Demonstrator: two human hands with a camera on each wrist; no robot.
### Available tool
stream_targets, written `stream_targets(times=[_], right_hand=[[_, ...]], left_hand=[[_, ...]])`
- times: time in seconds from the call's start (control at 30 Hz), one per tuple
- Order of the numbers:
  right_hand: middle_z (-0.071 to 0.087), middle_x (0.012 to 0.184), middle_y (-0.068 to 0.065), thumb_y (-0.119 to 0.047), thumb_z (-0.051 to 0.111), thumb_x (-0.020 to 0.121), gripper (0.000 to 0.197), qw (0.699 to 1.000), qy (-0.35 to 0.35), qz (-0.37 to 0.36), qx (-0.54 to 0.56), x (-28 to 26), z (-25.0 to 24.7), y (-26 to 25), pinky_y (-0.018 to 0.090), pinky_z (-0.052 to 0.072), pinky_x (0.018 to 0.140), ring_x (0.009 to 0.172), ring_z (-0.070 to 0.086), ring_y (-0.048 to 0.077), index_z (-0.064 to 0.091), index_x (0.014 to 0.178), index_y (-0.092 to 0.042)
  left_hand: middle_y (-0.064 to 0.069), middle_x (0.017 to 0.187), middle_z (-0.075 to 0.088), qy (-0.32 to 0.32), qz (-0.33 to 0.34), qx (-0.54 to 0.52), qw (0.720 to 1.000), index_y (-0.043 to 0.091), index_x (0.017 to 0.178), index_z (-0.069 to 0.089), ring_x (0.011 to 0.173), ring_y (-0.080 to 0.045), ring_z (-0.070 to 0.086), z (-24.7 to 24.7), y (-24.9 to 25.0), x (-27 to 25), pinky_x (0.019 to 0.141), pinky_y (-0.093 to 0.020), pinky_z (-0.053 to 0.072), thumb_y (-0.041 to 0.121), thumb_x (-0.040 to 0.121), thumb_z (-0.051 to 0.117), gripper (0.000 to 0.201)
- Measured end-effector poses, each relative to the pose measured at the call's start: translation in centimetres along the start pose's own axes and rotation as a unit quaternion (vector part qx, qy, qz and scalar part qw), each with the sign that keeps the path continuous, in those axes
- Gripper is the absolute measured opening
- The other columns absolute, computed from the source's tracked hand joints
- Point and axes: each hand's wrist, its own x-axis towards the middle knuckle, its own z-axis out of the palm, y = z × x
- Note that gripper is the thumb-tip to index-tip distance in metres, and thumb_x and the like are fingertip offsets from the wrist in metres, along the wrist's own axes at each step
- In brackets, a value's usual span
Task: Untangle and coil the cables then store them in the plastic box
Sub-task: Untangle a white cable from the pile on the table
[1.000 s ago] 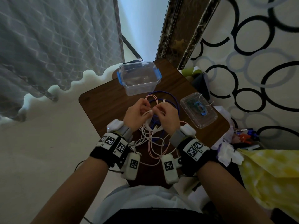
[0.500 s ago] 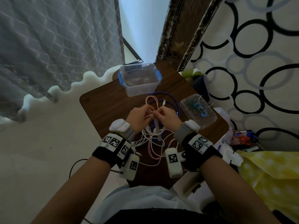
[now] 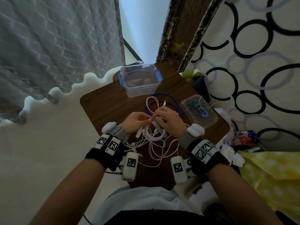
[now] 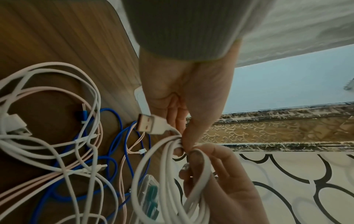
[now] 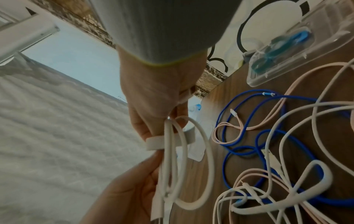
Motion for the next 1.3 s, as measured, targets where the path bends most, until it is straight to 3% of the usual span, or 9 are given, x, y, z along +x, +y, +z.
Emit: stream_targets(times=[0.13, 0.27, 0.43, 0.67, 0.83, 1.0, 1.1, 1.2, 1.3], right_hand=[[0.060, 0.091, 0.007, -0.011, 0.062, 0.087, 0.006, 0.998, 0.038, 0.008, 0.044, 0.6, -0.1, -0.3, 0.025, 0.048, 0.068, 0.076, 0.056, 0.013, 0.065, 0.089, -0.007], [0.063, 0.081, -0.002, -0.013, 0.062, 0.087, 0.004, 0.977, 0.094, 0.125, 0.144, 0.7, 1.1, -1.2, 0.023, 0.051, 0.062, 0.068, 0.059, 0.011, 0.065, 0.086, -0.011], [0.058, 0.080, -0.003, -0.018, 0.066, 0.084, 0.014, 0.960, 0.132, 0.206, 0.136, 1.5, 2.4, -2.0, 0.021, 0.049, 0.064, 0.071, 0.057, 0.008, 0.053, 0.091, -0.014], [0.056, 0.101, 0.010, -0.019, 0.055, 0.091, 0.016, 0.989, 0.071, 0.115, -0.058, 3.1, 2.3, -1.5, 0.040, 0.050, 0.078, 0.088, 0.056, 0.021, 0.065, 0.100, -0.011], [0.051, 0.111, 0.009, -0.026, 0.038, 0.098, 0.024, 0.972, -0.097, 0.137, -0.165, 6.1, 2.5, -0.9, 0.043, 0.048, 0.086, 0.093, 0.056, 0.026, 0.053, 0.109, -0.011], [0.065, 0.097, 0.010, -0.026, 0.050, 0.094, 0.013, 0.973, -0.107, 0.204, 0.010, 9.6, 1.7, 0.4, 0.036, 0.050, 0.077, 0.083, 0.060, 0.020, 0.054, 0.095, -0.014], [0.065, 0.091, 0.011, -0.022, 0.056, 0.092, 0.007, 0.949, -0.105, 0.254, 0.154, 11.4, 1.5, 1.3, 0.043, 0.052, 0.084, 0.083, 0.062, 0.023, 0.054, 0.092, -0.015], [0.063, 0.084, 0.006, -0.015, 0.054, 0.092, 0.009, 0.893, -0.109, 0.305, 0.311, 12.1, 0.9, 1.7, 0.032, 0.051, 0.072, 0.074, 0.060, 0.015, 0.051, 0.100, -0.012], [0.065, 0.094, 0.007, -0.006, 0.055, 0.088, 0.021, 0.881, -0.156, 0.284, 0.344, 12.2, 0.3, 3.0, 0.024, 0.048, 0.066, 0.080, 0.062, 0.015, 0.049, 0.105, -0.017]], left_hand=[[-0.007, 0.089, 0.068, 0.010, 0.017, -0.036, 0.999, 0.013, 0.093, 0.063, 0.083, -0.017, 0.065, -0.2, 0.3, 0.0, 0.085, -0.031, 0.051, 0.014, 0.085, 0.063, 0.008], [-0.006, 0.090, 0.068, 0.040, 0.033, 0.012, 0.999, 0.008, 0.100, 0.063, 0.079, -0.010, 0.064, -0.1, 0.5, -0.2, 0.077, -0.022, 0.052, 0.018, 0.086, 0.063, 0.018], [0.001, 0.089, 0.068, 0.068, 0.033, 0.058, 0.995, 0.018, 0.094, 0.065, 0.089, -0.014, 0.066, -1.1, -0.1, -0.2, 0.082, -0.030, 0.053, 0.023, 0.083, 0.066, 0.012], [0.001, 0.085, 0.065, 0.126, 0.029, 0.073, 0.989, 0.015, 0.096, 0.052, 0.076, -0.010, 0.063, -1.8, 0.3, 1.3, 0.072, -0.025, 0.052, 0.019, 0.078, 0.072, 0.027], [0.004, 0.081, 0.065, 0.134, 0.050, 0.155, 0.977, 0.015, 0.097, 0.046, 0.069, -0.006, 0.061, -2.9, 0.4, 3.0, 0.065, -0.019, 0.048, 0.019, 0.080, 0.070, 0.030], [0.009, 0.082, 0.062, 0.170, 0.079, 0.169, 0.968, 0.016, 0.097, 0.053, 0.071, 0.003, 0.057, -4.2, 0.2, 4.5, 0.060, -0.009, 0.044, 0.021, 0.079, 0.069, 0.025], [0.006, 0.089, 0.064, 0.188, 0.096, 0.148, 0.966, 0.014, 0.103, 0.063, 0.076, 0.002, 0.058, -4.8, -0.1, 5.6, 0.067, -0.005, 0.045, 0.017, 0.082, 0.066, 0.021], [0.001, 0.099, 0.067, 0.138, 0.075, 0.094, 0.983, 0.020, 0.113, 0.063, 0.088, -0.009, 0.063, -5.4, -0.6, 6.6, 0.080, -0.018, 0.050, 0.016, 0.088, 0.059, 0.025], [0.003, 0.094, 0.068, 0.118, 0.027, 0.020, 0.992, 0.019, 0.110, 0.064, 0.081, -0.004, 0.064, -5.7, -0.7, 7.6, 0.072, -0.022, 0.050, 0.025, 0.088, 0.059, 0.023]])
